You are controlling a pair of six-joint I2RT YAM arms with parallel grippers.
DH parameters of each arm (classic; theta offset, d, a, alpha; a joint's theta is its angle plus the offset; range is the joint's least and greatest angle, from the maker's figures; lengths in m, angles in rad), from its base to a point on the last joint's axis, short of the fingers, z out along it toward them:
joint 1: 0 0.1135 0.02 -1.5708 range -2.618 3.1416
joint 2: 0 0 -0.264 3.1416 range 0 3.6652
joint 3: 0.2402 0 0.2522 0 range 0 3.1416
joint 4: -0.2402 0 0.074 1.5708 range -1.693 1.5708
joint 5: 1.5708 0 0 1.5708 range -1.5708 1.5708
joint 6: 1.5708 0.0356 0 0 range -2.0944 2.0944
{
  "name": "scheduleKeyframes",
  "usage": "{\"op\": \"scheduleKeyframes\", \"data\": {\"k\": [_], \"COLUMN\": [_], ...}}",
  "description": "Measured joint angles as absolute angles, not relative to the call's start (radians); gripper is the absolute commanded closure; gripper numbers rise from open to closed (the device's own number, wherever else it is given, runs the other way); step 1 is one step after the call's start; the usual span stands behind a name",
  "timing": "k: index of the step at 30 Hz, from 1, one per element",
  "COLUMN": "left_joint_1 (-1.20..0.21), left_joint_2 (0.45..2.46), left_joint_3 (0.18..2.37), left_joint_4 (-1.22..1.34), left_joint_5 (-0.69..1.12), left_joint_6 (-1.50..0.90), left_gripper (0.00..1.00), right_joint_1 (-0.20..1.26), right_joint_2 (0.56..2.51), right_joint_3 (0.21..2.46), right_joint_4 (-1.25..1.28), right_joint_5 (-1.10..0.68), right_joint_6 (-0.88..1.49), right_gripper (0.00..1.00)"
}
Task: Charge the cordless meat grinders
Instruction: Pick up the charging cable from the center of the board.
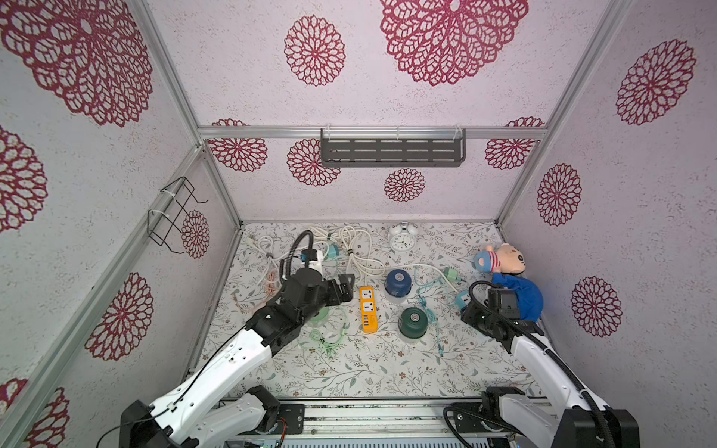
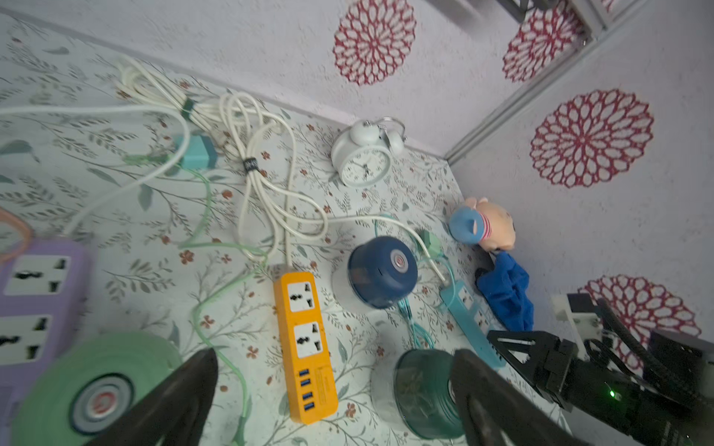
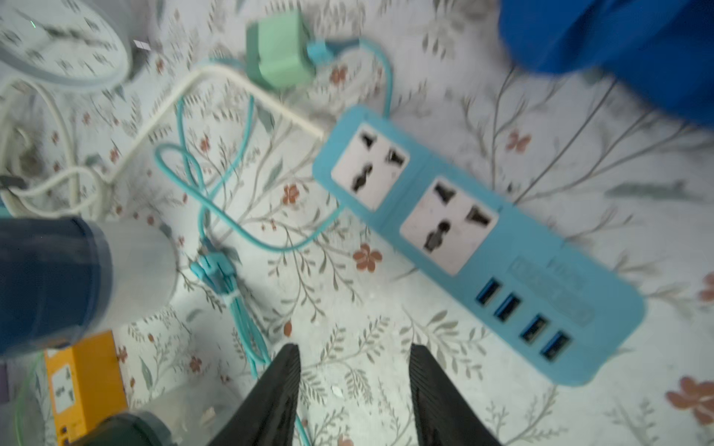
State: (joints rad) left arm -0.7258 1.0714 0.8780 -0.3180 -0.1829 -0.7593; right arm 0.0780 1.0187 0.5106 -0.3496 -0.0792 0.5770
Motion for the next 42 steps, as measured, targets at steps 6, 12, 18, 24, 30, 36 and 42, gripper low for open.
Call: {"op": "scheduleKeyframes", "data": {"k": [6,12,18,24,30,36,42], "left_joint_1": [-0.872,-0.879,-0.879,-0.879,-0.879,-0.879,-0.879], "left_joint_2": [1.198,1.216,1.19,1.176,1.176,1.176,1.176], "left_joint_3": [0.805,0.775,0.759,0.722,0.72,0.72,0.72], "left_joint_4": [-0.257,-0.23,-0.209,-0.197,-0.194,-0.192,-0.191], "left_joint_5": [-0.227,-0.26,-0.29,-0.307,-0.314,-0.324,-0.327], "left_joint_6": [-0.876,-0.936,-0.963,-0.99,-1.002,-1.008,-1.007], "left_gripper": [0.02,0.03,0.05,0.06,0.08,0.08,0.09], "right_joint_1": [0.214,0.322,0.363,0.387,0.407,0.419,0.42], "right_joint_2": [1.092,1.188,1.271,1.336,1.385,1.388,1.37], "right_joint_3": [0.479,0.497,0.547,0.589,0.623,0.624,0.615], "right_joint_4": [-0.37,-0.366,-0.352,-0.33,-0.317,-0.316,-0.324], "right_joint_5": [-0.091,-0.061,-0.026,0.004,0.023,0.032,0.041], "right_joint_6": [0.605,0.614,0.612,0.603,0.595,0.595,0.596], "right_gripper": [0.45,0.49,0.54,0.6,0.7,0.79,0.89]}}
